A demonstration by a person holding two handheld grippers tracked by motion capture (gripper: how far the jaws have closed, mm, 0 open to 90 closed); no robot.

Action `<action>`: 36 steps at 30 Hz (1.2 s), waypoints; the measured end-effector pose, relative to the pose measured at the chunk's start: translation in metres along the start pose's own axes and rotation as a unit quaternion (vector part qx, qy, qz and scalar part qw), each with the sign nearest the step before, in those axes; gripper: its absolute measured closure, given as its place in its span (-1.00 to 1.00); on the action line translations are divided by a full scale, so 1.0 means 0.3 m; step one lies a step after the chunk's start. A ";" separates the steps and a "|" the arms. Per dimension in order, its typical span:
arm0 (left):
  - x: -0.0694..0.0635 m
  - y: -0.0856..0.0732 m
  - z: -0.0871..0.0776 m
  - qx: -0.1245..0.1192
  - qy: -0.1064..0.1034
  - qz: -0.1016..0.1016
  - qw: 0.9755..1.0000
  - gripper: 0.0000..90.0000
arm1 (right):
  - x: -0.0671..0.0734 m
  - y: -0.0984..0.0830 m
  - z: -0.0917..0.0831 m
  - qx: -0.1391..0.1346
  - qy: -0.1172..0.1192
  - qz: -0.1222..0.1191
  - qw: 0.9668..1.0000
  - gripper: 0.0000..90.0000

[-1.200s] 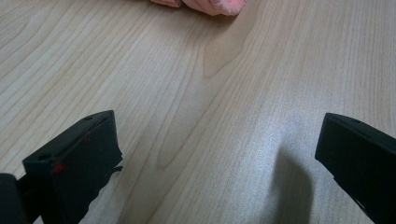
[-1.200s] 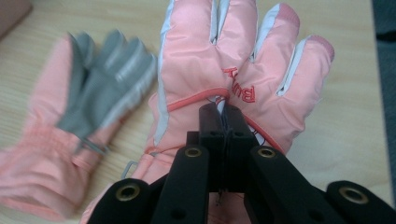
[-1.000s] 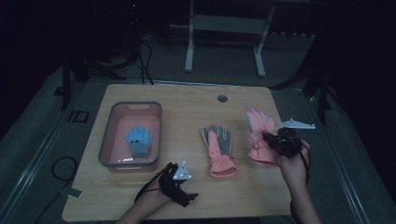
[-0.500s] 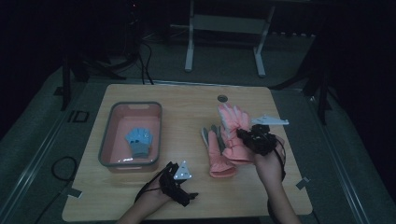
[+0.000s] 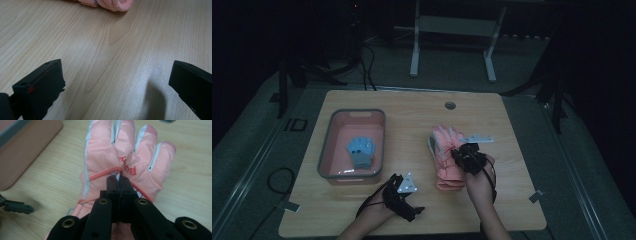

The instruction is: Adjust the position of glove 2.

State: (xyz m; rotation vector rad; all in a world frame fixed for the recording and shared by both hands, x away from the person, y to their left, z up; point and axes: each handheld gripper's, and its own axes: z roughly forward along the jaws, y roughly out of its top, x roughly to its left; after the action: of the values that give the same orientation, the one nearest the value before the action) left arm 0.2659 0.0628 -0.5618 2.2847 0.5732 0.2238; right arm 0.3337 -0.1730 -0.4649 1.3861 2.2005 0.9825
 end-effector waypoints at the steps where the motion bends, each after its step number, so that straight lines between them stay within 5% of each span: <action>1: 0.000 0.000 0.000 0.000 -0.001 0.000 1.000 -1.00 | -0.003 -0.005 0.012 0.003 0.002 0.003 1.000 0.97; 15: -0.003 0.002 0.004 0.005 -0.001 -0.009 1.000 -1.00 | -0.006 -0.054 0.097 0.016 0.015 0.009 1.000 0.84; 22: 0.009 0.001 0.004 0.003 -0.003 -0.023 1.000 -1.00 | -0.018 -0.039 0.078 0.002 0.038 -0.021 0.999 0.38; 32: 0.015 0.005 0.000 -0.004 0.009 -0.025 1.000 -1.00 | -0.092 -0.020 0.012 -0.036 0.086 -0.004 0.996 -0.59; 36: 0.010 0.013 -0.002 -0.002 0.004 -0.030 1.000 -1.00 | -0.133 -0.018 -0.032 -0.068 0.107 0.006 0.992 -0.69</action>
State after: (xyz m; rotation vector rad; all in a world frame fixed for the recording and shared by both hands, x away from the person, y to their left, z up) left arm 0.2698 0.0622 -0.5586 2.2592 0.6438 0.2047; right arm 0.3425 -0.2134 -0.4646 1.2859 2.2264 1.3142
